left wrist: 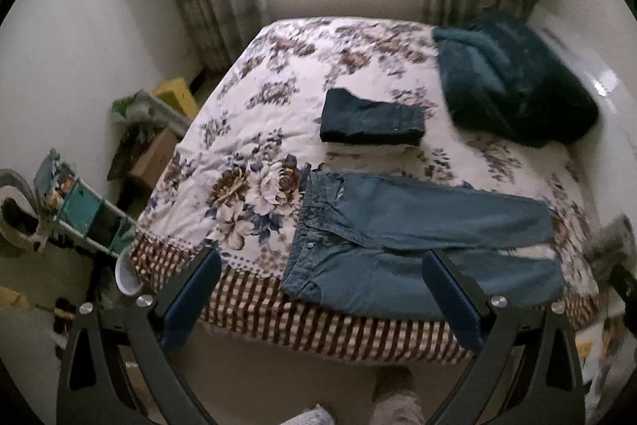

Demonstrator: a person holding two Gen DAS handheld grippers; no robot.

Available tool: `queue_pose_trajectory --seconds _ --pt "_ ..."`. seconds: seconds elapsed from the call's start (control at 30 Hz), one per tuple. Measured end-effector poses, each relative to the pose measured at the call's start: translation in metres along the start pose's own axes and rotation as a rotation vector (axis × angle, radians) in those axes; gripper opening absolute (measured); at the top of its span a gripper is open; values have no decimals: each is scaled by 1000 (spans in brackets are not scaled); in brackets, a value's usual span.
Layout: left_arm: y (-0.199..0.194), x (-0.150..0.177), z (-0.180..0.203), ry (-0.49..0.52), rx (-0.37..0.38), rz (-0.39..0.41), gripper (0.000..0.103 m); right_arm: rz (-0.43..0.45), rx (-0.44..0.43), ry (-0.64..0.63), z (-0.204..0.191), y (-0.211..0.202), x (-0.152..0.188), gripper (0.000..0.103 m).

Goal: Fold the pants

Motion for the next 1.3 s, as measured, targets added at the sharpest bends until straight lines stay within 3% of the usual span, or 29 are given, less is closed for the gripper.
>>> queue_pose_trajectory --seconds 0.13,0.3,0.5,0.73,0.87,1.0,1.13,1.3 --pt "68 -33 26 -34 -62 -61 103 -88 -29 -5 6 111 -58 103" --pt "170 -64 63 -100 -107 -199 103 -207 -61 22 21 240 -112 103" --pt "296 -71 108 -139 -128 -351 103 -340 -22 94 58 417 -155 103" --pt "462 -52 144 -241 -140 -566 103 -476 62 312 131 598 -145 103" --pt "537 -54 150 -372 -127 -658 103 -534 121 429 168 667 -134 103" --pt "584 -63 139 -468 -176 -685 103 -586 139 572 191 722 -123 103" --pt "615 -64 121 -497 -258 -714 103 -643 176 647 201 775 -113 103" --pt "608 -70 118 -477 -269 -699 103 -692 214 670 200 813 -104 103"
Point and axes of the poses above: each gripper's, at about its wrist camera, not at the fingertips, and y roughly the way its jaws point, z to its right, x to its underside, the point moved 5 cm from there along y, roughly the way its jaws point, and after that the axes turned 2 degrees about -y, right-handed, at the moved point
